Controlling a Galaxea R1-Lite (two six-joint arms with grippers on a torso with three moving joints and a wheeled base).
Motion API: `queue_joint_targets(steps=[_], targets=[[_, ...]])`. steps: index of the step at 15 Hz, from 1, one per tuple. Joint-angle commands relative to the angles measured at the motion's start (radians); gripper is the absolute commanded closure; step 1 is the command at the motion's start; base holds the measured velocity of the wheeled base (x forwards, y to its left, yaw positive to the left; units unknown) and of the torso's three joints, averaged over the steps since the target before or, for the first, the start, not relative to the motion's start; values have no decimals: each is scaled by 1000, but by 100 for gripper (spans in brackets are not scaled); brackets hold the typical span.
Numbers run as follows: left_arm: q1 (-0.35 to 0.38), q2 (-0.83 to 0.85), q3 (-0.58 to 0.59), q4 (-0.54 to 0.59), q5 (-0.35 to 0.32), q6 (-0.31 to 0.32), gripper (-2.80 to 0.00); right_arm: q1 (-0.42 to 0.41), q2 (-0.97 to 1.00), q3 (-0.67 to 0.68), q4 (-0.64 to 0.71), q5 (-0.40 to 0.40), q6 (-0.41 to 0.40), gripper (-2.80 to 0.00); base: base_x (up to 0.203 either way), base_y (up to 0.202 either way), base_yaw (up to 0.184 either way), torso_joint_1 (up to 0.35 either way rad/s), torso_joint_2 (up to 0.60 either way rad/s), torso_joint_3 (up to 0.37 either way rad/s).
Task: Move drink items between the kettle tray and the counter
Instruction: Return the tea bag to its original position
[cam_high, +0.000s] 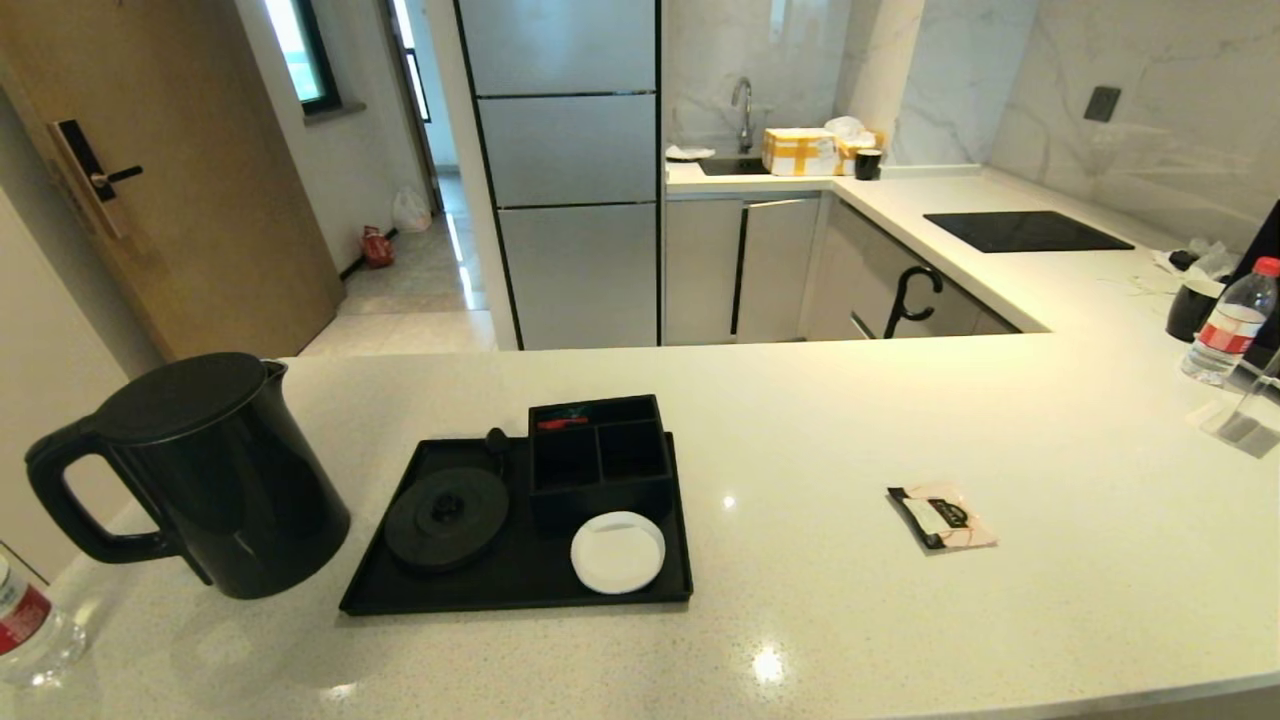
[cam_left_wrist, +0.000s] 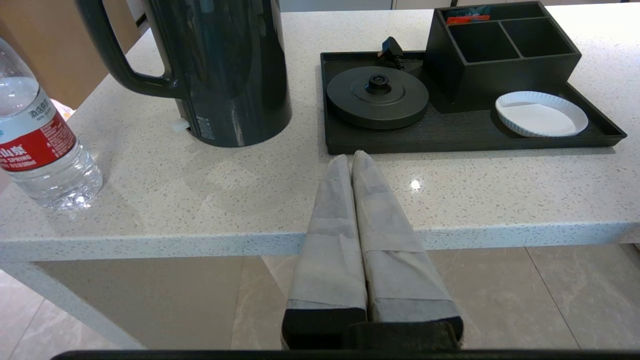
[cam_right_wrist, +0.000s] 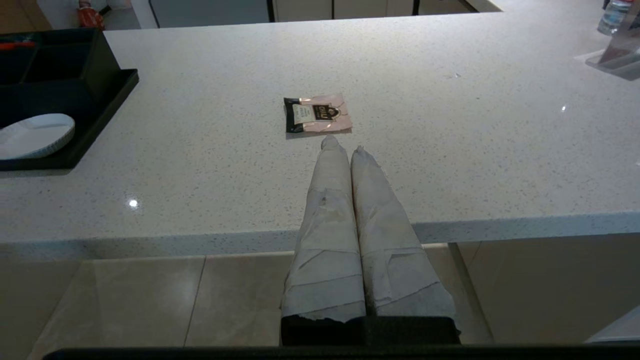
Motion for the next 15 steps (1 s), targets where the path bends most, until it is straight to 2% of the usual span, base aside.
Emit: queue_joint_targets(steps=[1,15], targets=[[0,-2,0,-1,0,0,0,0,3,0,-1,0,2,0,0,0,0,0,0,0],[0,-2,1,-1,0,0,0,0,3,0,-1,0,2,0,0,0,0,0,0,0]])
